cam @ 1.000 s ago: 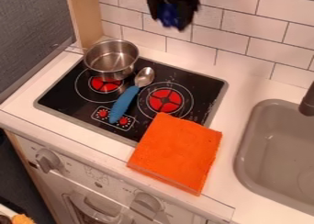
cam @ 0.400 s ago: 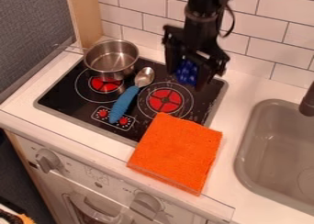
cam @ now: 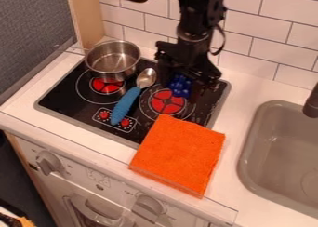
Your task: Put the blue object on the right burner
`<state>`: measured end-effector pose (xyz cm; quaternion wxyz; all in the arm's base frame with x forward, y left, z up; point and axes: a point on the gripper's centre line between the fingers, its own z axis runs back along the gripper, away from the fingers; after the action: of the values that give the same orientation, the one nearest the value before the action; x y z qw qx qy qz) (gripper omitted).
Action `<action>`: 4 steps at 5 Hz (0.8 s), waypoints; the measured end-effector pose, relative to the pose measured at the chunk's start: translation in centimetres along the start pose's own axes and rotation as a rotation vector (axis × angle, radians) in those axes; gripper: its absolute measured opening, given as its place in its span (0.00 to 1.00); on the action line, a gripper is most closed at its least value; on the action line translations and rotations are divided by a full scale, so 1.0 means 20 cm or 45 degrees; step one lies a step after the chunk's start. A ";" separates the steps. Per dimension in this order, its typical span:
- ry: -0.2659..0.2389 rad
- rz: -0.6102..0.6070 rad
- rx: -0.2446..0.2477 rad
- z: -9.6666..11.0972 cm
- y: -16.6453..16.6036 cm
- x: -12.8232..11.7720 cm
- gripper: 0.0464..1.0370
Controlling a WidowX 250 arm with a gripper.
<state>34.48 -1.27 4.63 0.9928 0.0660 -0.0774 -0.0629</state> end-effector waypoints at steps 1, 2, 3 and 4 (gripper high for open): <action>0.006 0.007 -0.023 -0.06 -0.02 -0.01 0.84; 0.034 -0.018 -0.059 -0.09 -0.05 -0.01 0.97; 0.041 -0.031 -0.093 -0.05 -0.06 -0.01 0.97; -0.071 -0.011 -0.089 0.20 -0.02 0.02 0.96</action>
<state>34.17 -2.29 8.62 0.9917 0.0299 -0.1025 -0.0717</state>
